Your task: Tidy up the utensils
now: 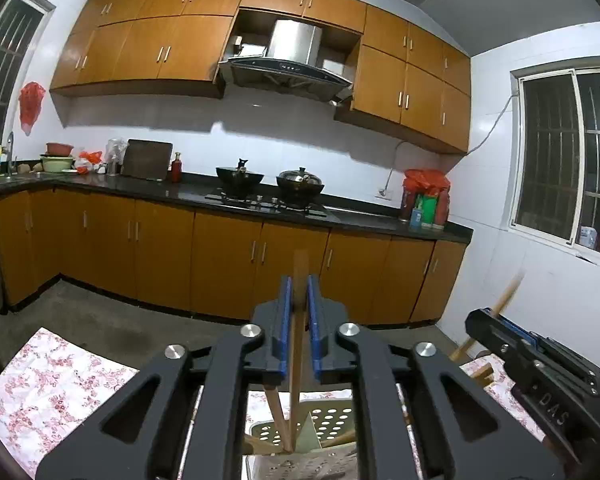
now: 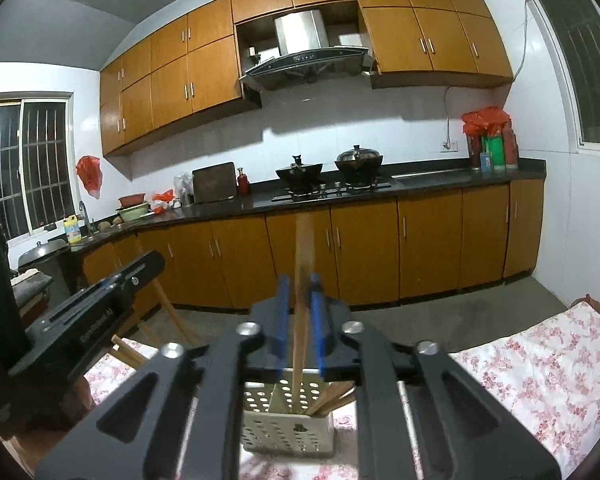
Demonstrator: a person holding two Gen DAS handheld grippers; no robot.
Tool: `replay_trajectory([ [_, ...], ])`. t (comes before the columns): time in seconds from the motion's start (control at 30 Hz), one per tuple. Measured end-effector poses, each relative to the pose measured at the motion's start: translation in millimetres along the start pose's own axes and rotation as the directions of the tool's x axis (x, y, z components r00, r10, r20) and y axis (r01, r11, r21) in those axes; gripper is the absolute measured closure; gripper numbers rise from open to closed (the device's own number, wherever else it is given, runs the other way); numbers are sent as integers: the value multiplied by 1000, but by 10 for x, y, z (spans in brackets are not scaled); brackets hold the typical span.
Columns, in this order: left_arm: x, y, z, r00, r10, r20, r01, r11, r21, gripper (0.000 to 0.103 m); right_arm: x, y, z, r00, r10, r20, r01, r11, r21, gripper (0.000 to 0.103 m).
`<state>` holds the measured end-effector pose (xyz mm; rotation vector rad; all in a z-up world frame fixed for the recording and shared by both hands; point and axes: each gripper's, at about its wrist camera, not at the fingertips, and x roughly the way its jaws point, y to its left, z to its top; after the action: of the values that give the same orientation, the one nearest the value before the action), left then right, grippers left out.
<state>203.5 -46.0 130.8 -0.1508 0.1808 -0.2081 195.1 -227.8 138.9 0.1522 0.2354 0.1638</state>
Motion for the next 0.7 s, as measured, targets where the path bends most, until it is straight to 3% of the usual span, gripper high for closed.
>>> replay_trajectory([
  [0.03, -22, 14, 11, 1000, 5, 6, -5, 1000, 2, 68, -22, 2, 17, 1000, -2, 6, 2, 1000, 2, 75],
  [0.07, -80, 19, 33, 1000, 11, 22, -12, 1000, 4, 62, -53, -9, 28, 1000, -1, 15, 1, 1000, 6, 71],
  [0.2, -245, 48, 119, 999, 14, 47, -14, 1000, 2, 56, -256, -60, 92, 999, -6, 54, 5, 1000, 12, 62],
  [0.27, -354, 83, 146, 999, 17, 49, -17, 1000, -1, 53, -376, -87, 101, 998, -11, 69, 11, 1000, 11, 49],
  [0.47, -785, 197, 87, 996, 41, 73, -42, 999, 13, 21, -783, -118, -27, 994, -48, 102, 50, 999, -20, 11],
  [0.53, -962, 241, 9, 996, 56, 75, -58, 998, 26, 8, -918, -108, -128, 991, -76, 111, 80, 996, -35, 4],
  [0.7, -1280, 320, -202, 995, 80, 54, -82, 995, 50, 2, -1088, -77, -366, 991, -112, 72, 116, 991, -61, 4],
])
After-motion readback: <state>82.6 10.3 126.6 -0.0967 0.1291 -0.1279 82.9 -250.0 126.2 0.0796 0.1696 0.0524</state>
